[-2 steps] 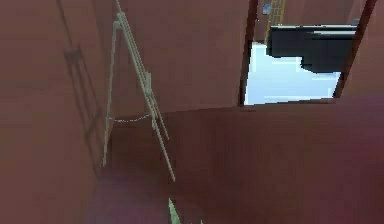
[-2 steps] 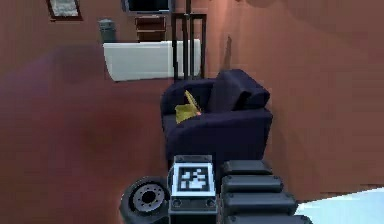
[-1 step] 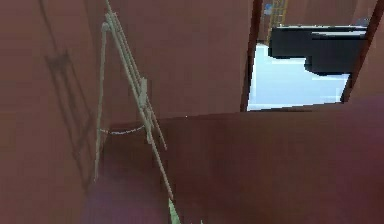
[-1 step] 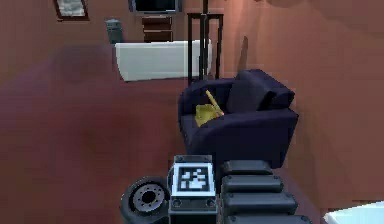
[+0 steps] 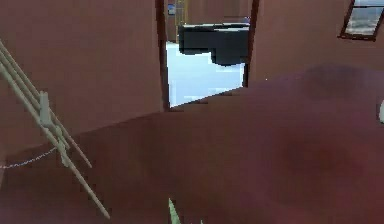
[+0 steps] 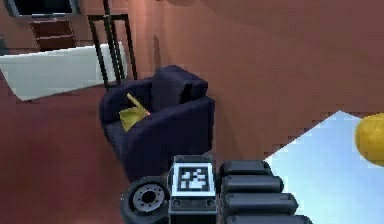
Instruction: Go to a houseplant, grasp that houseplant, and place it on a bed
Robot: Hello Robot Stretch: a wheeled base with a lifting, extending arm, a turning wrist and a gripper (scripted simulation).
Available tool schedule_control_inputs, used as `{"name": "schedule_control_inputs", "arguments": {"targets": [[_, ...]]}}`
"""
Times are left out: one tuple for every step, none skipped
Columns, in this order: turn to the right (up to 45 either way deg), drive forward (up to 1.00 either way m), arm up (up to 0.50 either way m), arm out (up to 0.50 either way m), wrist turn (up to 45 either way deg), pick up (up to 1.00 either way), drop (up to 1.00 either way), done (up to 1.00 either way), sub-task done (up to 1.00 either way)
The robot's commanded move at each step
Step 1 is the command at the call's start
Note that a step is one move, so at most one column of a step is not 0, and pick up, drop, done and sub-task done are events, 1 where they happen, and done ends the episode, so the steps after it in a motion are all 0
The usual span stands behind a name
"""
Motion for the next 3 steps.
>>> {"name": "schedule_control_inputs", "arguments": {"targets": [[0.0,1.00,0.00,0.00,0.0,0.00,0.00,0.00,0.00],[0.0,1.00,0.00,0.00,0.0,0.00,0.00,0.00,0.00],[3.0,0.00,0.00,0.00,0.0,0.00,0.00,0.00,0.00]]}}
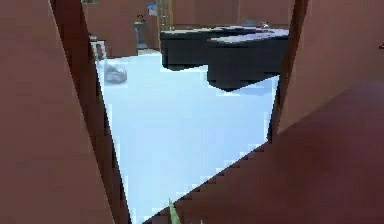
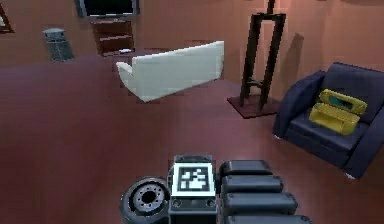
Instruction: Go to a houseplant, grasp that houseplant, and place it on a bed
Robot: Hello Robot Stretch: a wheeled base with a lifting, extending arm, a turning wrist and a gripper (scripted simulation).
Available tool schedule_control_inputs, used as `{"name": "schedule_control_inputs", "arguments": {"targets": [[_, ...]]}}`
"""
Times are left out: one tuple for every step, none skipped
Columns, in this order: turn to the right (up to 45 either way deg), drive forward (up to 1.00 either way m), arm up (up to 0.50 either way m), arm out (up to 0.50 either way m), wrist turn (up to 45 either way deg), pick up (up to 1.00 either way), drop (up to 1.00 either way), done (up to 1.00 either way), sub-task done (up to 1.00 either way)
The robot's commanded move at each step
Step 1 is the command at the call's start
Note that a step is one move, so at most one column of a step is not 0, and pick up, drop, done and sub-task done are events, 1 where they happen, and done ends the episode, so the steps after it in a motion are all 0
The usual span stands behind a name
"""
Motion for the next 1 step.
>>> {"name": "schedule_control_inputs", "arguments": {"targets": [[0.0,1.00,0.00,0.00,0.0,0.00,0.00,0.00,0.00]]}}
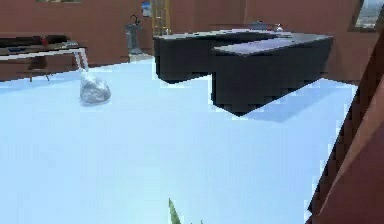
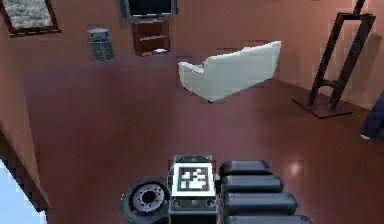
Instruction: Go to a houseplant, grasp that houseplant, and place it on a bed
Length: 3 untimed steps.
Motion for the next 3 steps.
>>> {"name": "schedule_control_inputs", "arguments": {"targets": [[-15.0,0.00,0.00,0.00,0.0,0.00,0.00,0.00,0.00],[0.0,1.00,0.00,0.00,0.0,0.00,0.00,0.00,0.00],[0.0,1.00,0.00,0.00,0.0,0.00,0.00,0.00,0.00]]}}
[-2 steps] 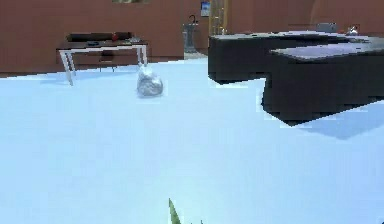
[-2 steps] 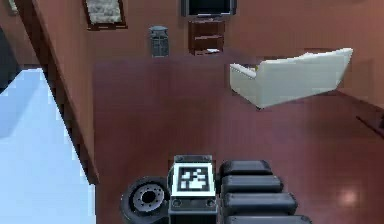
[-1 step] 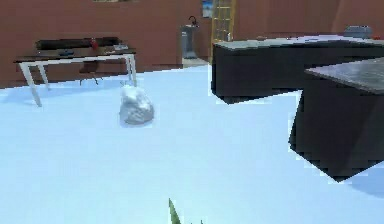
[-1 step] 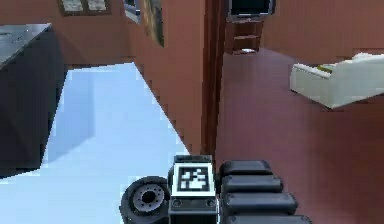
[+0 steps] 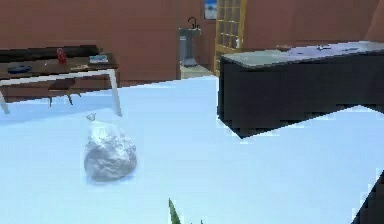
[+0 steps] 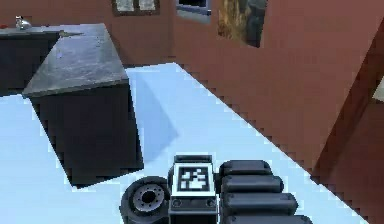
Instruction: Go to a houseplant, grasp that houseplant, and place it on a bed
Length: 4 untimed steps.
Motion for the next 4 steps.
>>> {"name": "schedule_control_inputs", "arguments": {"targets": [[0.0,1.00,0.00,0.00,0.0,0.00,0.00,0.00,0.00],[-3.0,0.00,0.00,0.00,0.0,0.00,0.00,0.00,0.00],[0.0,0.50,0.00,0.00,0.0,0.00,0.00,0.00,0.00],[-6.0,0.00,0.00,0.00,0.0,0.00,0.00,0.00,0.00]]}}
